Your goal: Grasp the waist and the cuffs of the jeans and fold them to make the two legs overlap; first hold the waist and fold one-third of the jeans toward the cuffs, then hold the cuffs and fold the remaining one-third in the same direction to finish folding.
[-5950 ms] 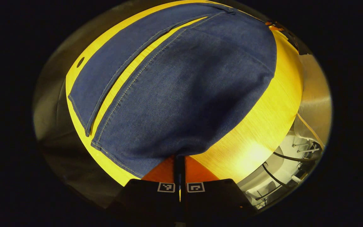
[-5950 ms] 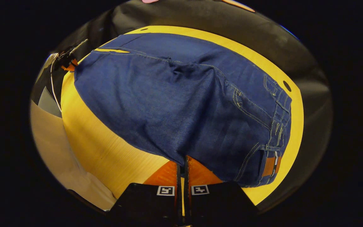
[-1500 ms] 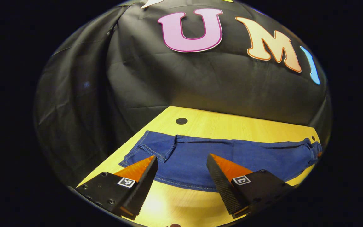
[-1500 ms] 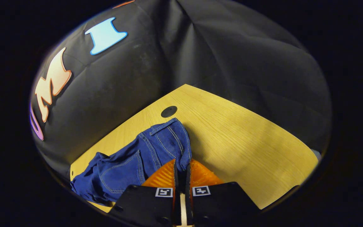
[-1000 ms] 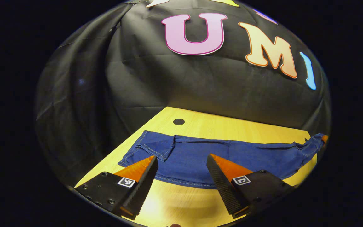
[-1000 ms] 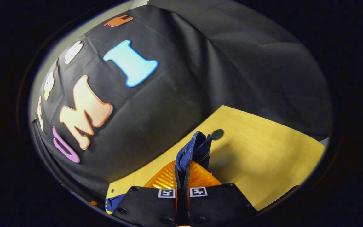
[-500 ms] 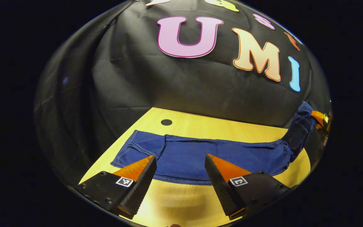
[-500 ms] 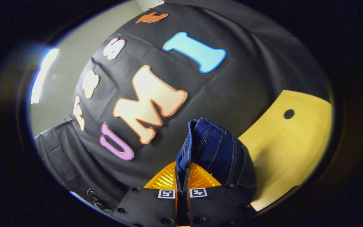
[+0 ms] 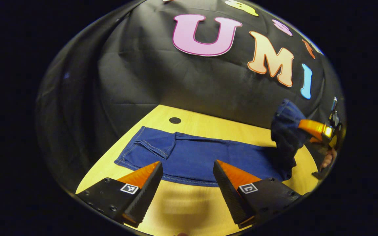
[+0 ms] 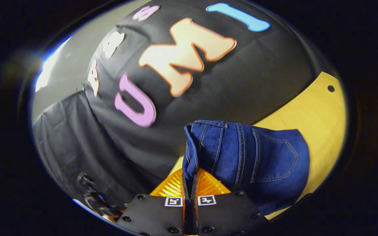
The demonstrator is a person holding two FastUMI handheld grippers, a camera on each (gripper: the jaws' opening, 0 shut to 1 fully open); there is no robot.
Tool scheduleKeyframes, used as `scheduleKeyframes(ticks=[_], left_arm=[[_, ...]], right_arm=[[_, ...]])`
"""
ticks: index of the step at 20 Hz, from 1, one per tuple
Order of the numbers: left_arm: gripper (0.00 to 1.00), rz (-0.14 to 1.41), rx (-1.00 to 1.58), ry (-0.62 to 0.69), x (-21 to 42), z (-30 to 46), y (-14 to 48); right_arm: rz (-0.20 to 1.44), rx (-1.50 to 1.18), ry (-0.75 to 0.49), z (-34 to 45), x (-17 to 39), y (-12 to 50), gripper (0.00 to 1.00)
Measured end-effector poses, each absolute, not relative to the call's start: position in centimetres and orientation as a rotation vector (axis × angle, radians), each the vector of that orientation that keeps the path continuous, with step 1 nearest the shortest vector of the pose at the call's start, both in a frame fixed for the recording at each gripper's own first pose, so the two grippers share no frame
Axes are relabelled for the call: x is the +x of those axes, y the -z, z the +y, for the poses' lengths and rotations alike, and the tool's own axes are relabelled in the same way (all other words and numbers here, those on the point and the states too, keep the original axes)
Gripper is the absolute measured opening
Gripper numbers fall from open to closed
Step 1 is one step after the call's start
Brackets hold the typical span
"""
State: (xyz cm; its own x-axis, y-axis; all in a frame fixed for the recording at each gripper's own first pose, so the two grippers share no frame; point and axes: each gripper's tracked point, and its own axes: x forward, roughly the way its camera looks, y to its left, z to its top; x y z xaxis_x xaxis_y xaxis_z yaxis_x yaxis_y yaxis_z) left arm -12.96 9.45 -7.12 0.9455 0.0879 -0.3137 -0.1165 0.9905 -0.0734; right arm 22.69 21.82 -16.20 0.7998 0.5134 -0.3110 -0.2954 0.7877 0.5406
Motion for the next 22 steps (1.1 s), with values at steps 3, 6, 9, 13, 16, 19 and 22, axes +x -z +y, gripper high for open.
scheduleKeyframes(ticks=[3, 6, 9, 13, 16, 19, 22], left_arm=[[0.95, 0.295, -0.123, -0.141, -13.1, 12.2, 6.8], [0.95, 0.274, -0.165, -0.203, -13.2, 15.9, 7.2], [0.95, 0.288, -0.173, -0.256, -13.1, 19.3, 8.3], [0.96, 0.319, -0.17, -0.274, -11.9, 22.0, 10.2], [0.96, 0.348, -0.152, -0.28, -11.1, 23.5, 11.3], [0.96, 0.384, -0.137, -0.269, -9.6, 24.6, 12.5], [0.96, 0.42, -0.139, -0.254, -8.5, 25.1, 13.9]], right_arm=[[0.583, 0.393, -0.439, 24.6, 21.9, 22.5, 0.02], [0.625, 0.271, -0.43, 25.7, 21.7, 25.6, 0.02], [0.669, 0.227, -0.465, 26.7, 20.7, 26.3, 0.08], [0.684, 0.184, -0.532, 27.3, 18.9, 25.7, 0.79], [0.698, 0.136, -0.539, 26.1, 17.5, 24.8, 0.98], [0.697, 0.127, -0.513, 24.0, 16.9, 22.9, 0.98], [0.704, 0.089, -0.461, 20.6, 15.8, 20.6, 0.98]])
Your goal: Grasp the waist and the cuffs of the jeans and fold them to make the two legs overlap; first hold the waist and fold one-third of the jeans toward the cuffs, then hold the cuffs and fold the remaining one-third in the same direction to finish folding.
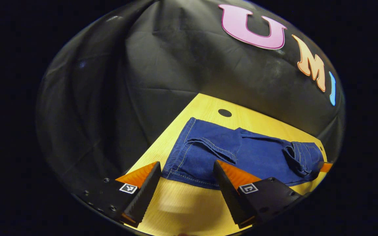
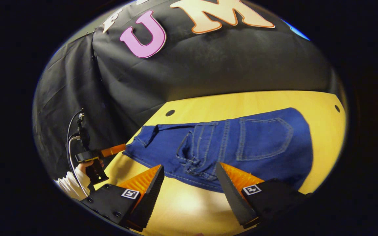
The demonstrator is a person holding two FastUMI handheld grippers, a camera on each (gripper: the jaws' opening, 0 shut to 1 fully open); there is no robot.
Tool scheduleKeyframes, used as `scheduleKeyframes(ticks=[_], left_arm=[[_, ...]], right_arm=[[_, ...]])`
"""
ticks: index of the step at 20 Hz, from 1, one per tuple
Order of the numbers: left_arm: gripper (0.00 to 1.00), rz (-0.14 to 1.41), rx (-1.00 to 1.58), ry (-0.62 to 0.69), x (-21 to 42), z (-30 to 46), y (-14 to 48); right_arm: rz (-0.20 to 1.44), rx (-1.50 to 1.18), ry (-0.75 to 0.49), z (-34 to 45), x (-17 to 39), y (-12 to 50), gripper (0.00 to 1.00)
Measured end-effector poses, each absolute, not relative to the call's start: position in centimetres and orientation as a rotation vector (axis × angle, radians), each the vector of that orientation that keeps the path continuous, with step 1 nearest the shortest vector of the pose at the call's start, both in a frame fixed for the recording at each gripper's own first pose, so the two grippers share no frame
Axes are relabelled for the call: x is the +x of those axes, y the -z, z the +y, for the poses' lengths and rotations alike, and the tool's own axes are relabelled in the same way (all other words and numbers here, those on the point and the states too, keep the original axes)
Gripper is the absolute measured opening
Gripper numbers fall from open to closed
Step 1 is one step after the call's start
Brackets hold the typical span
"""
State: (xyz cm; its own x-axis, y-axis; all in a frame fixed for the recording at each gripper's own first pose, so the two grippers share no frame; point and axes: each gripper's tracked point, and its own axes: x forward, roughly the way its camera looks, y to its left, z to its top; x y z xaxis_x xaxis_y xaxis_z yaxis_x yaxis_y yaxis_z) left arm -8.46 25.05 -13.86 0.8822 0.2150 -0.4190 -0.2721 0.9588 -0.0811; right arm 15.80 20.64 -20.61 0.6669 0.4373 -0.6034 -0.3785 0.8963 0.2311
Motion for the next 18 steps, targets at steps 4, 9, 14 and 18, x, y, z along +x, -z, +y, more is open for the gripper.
scheduleKeyframes(ticks=[4, 9, 14, 18], left_arm=[[0.96, 0.433, -0.122, -0.244, -6.9, 25.7, 14.5], [0.95, 0.472, -0.093, -0.235, -5.5, 26.1, 15.8], [0.9, 0.503, -0.069, -0.269, -5.5, 26.8, 16.4], [0.73, 0.524, -0.032, -0.276, -5.3, 26.3, 16.5]], right_arm=[[0.693, 0.114, -0.394, 17.0, 14.5, 17.1, 0.94], [0.682, 0.205, -0.302, 13.2, 13.3, 13.3, 0.98], [0.648, 0.243, -0.189, 8.7, 13.2, 10.8, 0.98], [0.604, 0.267, -0.133, 6.2, 13.3, 9.3, 0.98]])
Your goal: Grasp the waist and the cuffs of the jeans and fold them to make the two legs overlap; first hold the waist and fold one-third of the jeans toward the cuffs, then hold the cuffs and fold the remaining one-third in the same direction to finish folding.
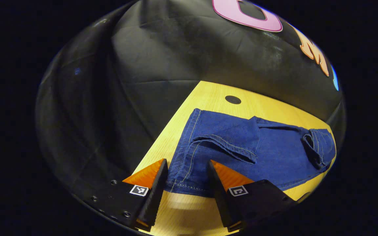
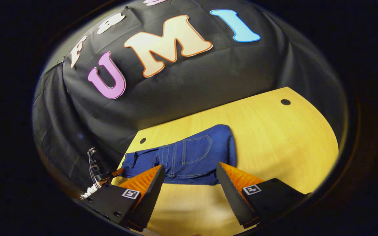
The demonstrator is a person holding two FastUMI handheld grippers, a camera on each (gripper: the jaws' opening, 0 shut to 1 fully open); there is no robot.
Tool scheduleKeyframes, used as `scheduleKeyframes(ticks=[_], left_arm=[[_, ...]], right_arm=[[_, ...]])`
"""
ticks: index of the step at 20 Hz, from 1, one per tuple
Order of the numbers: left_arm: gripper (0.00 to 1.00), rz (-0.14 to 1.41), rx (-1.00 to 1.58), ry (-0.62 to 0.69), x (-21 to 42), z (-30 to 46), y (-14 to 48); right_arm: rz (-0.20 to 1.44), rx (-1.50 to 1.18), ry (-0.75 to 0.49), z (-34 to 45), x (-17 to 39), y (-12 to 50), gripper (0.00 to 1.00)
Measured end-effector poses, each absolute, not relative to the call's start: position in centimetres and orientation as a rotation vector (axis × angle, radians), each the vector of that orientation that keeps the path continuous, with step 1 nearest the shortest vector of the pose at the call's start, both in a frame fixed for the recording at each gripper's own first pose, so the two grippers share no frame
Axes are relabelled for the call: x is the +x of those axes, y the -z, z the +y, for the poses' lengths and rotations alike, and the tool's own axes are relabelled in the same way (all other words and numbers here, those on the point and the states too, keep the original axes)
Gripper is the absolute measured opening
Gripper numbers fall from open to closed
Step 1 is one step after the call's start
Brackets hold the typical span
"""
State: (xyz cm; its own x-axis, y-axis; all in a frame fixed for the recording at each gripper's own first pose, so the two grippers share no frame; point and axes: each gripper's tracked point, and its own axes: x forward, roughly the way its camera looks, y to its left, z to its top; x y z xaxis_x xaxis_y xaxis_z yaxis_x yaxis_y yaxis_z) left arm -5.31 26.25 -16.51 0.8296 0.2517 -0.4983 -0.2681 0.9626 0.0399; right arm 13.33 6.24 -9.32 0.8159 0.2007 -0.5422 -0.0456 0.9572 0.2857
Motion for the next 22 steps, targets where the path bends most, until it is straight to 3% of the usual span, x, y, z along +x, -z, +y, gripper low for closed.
scheduleKeyframes(ticks=[4, 5, 6, 9, 11, 13, 15, 16, 17, 19, 20, 21, 22], left_arm=[[0.63, 0.52, -0.063, -0.268, -5.3, 25.4, 16.5], [0.52, 0.52, -0.07, -0.258, -5.2, 25.0, 16.4], [0.48, 0.511, -0.09, -0.237, -4.9, 24.5, 16.4], [0.06, 0.492, -0.13, -0.237, -4.8, 24.0, 16.4], [0.01, 0.488, -0.165, -0.243, -5.0, 23.8, 16.1], [0.0, 0.436, -0.236, -0.232, -4.5, 23.5, 15.2], [0.0, 0.353, -0.32, -0.187, -3.9, 22.8, 13.8], [0.0, 0.334, -0.341, -0.167, -3.9, 22.9, 13.4], [0.0, 0.323, -0.352, -0.141, -4.1, 22.7, 13.1], [0.0, 0.312, -0.375, -0.08, -4.7, 21.9, 11.9], [0.0, 0.313, -0.384, -0.048, -5.0, 21.2, 11.1], [0.0, 0.319, -0.39, -0.025, -5.5, 20.4, 10.8], [0.0, 0.329, -0.39, -0.003, -5.9, 19.5, 10.6]], right_arm=[[0.592, 0.286, -0.107, 4.7, 12.8, 8.9, 0.98], [0.59, 0.289, -0.1, 4.5, 12.7, 8.8, 0.98], [0.585, 0.293, -0.094, 4.2, 12.6, 8.7, 0.93], [0.579, 0.292, -0.078, 3.5, 12.2, 8.5, 0.98], [0.586, 0.283, -0.069, 2.9, 11.7, 8.6, 0.92], [0.582, 0.281, -0.058, 2.3, 11.5, 8.5, 0.98], [0.573, 0.288, -0.055, 1.8, 11.2, 8.0, 0.98], [0.57, 0.29, -0.053, 1.4, 11.2, 7.8, 0.93], [0.566, 0.293, -0.051, 1.1, 11.2, 7.7, 0.98], [0.558, 0.309, -0.053, 0.7, 11.4, 7.3, 0.98], [0.554, 0.319, -0.056, 0.4, 11.3, 7.1, 0.93], [0.547, 0.329, -0.062, 0.3, 11.4, 6.8, 0.98], [0.541, 0.338, -0.069, 0.0, 11.4, 6.5, 0.93]])
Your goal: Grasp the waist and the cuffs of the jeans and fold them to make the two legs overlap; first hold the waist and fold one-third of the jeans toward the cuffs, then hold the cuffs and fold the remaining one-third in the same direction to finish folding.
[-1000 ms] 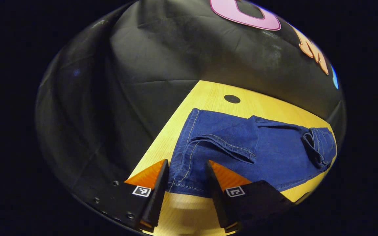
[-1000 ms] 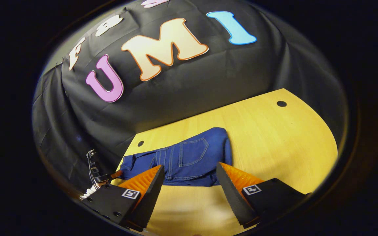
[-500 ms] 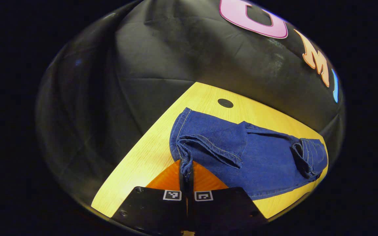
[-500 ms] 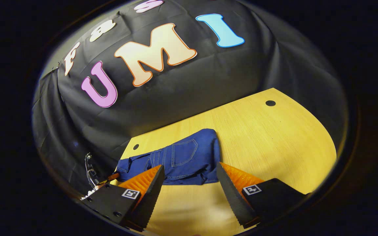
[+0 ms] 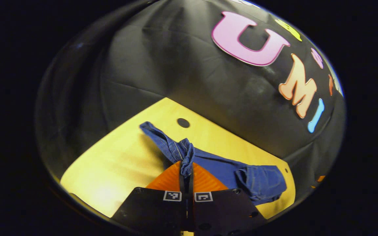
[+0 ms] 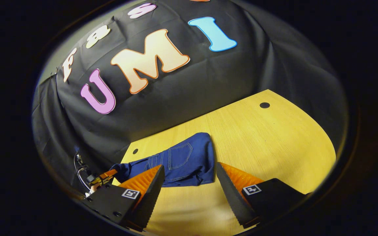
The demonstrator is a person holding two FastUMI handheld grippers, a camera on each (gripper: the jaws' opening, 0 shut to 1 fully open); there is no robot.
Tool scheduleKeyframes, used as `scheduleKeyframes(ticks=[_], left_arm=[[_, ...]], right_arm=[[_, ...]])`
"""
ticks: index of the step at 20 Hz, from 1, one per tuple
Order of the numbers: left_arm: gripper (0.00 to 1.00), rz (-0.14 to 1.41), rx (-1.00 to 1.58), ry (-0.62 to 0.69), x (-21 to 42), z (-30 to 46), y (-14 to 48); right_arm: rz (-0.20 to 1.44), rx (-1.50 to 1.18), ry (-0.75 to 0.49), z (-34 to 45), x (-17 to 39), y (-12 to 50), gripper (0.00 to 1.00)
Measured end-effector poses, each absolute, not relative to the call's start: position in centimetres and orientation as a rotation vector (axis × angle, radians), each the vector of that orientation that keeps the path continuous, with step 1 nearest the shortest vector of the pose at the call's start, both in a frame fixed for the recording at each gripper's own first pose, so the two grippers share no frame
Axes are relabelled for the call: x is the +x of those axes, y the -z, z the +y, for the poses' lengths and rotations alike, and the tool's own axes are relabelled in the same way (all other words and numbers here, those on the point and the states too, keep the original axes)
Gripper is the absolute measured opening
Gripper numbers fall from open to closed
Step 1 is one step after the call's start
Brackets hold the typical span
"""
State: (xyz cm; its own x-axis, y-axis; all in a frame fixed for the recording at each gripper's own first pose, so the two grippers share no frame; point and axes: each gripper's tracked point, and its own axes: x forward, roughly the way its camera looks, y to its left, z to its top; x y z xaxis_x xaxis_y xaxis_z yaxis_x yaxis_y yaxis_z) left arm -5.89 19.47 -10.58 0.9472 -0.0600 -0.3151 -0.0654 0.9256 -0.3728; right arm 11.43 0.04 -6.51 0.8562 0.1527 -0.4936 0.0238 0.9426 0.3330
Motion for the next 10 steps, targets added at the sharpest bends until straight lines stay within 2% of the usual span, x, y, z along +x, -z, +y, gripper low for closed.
scheduleKeyframes(ticks=[1, 10], left_arm=[[0.0, 0.335, -0.389, 0.015, -6.3, 18.2, 10.5], [0.0, 0.334, -0.336, 0.173, -5.2, 0.3, 4.4]], right_arm=[[0.537, 0.343, -0.077, -0.4, 11.4, 6.2, 0.98], [0.545, 0.36, -0.159, -6.8, 11.3, 5.1, 0.98]])
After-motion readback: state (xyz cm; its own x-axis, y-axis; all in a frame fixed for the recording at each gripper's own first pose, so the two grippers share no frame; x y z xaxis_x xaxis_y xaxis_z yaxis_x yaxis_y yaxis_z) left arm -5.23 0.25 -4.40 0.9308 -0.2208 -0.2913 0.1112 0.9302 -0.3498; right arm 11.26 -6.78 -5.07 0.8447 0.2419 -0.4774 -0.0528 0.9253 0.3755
